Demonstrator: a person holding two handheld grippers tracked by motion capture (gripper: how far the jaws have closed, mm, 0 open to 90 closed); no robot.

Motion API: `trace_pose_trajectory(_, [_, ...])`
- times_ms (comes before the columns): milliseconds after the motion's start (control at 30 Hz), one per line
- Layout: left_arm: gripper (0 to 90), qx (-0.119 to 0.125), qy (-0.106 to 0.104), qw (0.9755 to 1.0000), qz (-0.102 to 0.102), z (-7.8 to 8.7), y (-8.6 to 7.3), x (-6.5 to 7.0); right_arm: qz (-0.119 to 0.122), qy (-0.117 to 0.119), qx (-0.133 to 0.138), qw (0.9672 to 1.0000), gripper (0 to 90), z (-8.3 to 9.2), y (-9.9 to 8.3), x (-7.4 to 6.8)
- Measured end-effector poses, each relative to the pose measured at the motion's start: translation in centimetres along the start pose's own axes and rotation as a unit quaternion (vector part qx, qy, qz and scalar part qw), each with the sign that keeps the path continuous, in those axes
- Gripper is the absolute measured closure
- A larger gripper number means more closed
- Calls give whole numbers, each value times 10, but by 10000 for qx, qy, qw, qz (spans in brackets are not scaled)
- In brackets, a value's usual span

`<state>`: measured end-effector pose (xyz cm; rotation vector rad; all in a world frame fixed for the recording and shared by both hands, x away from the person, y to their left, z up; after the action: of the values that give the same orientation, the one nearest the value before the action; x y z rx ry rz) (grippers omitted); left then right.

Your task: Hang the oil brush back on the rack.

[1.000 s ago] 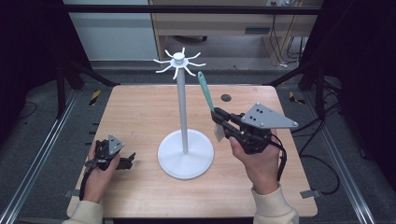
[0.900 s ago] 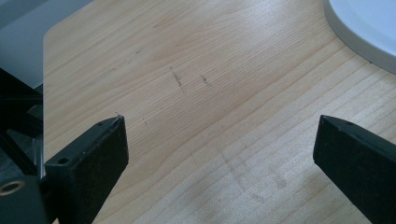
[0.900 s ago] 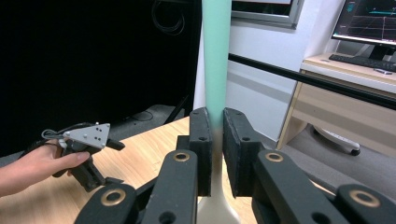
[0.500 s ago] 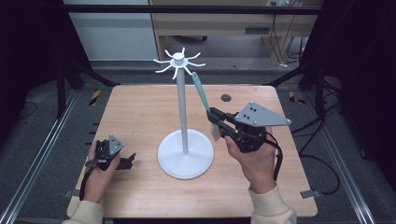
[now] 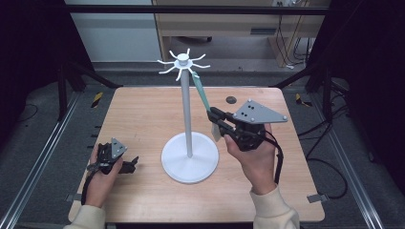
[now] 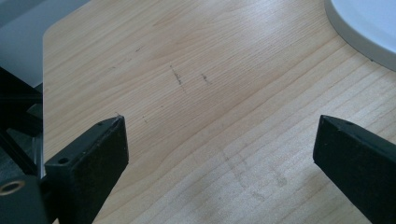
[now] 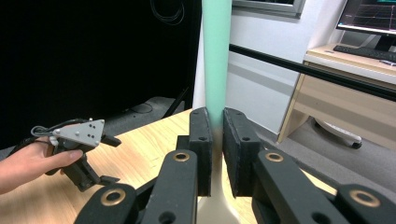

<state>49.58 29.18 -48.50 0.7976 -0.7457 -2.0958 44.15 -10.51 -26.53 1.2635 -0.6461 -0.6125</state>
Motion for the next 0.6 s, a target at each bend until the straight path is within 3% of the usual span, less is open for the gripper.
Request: trace_pose_trajectory(600, [29, -19, -2, 10000, -25, 0, 0, 0, -80, 43, 31, 10000, 823, -14, -1, 0])
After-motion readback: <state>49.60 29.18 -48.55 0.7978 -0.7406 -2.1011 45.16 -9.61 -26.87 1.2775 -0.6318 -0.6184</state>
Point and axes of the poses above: each handheld gripper's, and its own axes: z roughly backward along the jaws, y roughly out of its top, x roughly to its right, the point moved 1 cm from there along -z, roughly forward along the jaws, and after that the axes turned 3 degrees about -y, right-handed, at the moved point
